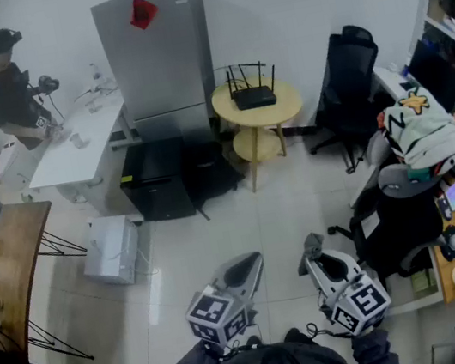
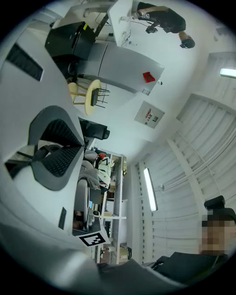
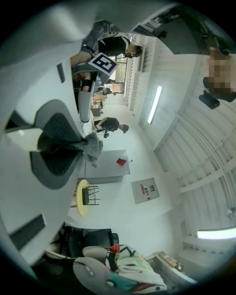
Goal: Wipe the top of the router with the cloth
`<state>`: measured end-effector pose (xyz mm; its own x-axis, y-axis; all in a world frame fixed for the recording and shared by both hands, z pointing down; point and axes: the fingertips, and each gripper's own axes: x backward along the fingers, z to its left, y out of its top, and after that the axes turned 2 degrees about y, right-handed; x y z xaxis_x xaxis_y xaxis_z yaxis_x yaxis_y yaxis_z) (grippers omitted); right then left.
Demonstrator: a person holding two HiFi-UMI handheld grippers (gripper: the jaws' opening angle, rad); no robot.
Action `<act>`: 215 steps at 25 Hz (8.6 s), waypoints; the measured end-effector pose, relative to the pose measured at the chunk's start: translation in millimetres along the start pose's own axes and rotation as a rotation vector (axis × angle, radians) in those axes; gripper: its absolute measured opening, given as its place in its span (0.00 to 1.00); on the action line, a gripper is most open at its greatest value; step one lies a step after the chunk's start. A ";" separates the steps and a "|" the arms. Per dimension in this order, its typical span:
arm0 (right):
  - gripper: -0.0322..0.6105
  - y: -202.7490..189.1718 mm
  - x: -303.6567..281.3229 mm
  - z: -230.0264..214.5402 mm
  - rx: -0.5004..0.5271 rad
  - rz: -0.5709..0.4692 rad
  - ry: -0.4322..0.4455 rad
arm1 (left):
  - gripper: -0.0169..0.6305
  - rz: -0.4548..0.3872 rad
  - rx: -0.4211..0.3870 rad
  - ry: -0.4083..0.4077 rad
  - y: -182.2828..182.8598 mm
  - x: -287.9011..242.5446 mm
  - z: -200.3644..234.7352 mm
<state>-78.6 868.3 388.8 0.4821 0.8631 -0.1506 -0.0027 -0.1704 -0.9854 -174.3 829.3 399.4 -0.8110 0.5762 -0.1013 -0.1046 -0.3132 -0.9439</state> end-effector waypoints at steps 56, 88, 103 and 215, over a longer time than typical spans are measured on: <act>0.16 80.0 -380.4 -412.0 0.046 0.112 -0.067 | 0.03 0.006 0.035 0.072 152.5 -420.7 364.6; 0.16 68.4 -581.7 -597.9 0.026 0.153 0.093 | 0.03 0.005 0.014 0.156 191.3 -618.8 494.2; 0.16 36.6 -718.4 -695.5 0.153 0.350 0.029 | 0.03 0.069 0.046 0.051 208.4 -705.2 592.0; 0.16 -169.6 -855.0 -672.6 0.806 1.000 0.690 | 0.03 0.107 0.117 0.167 229.4 -772.5 708.5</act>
<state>99.0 -160.5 738.3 0.2998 0.1119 -0.9474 -0.9511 -0.0424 -0.3060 20.4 -222.6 483.8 -0.7153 0.6493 -0.2584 -0.0975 -0.4588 -0.8832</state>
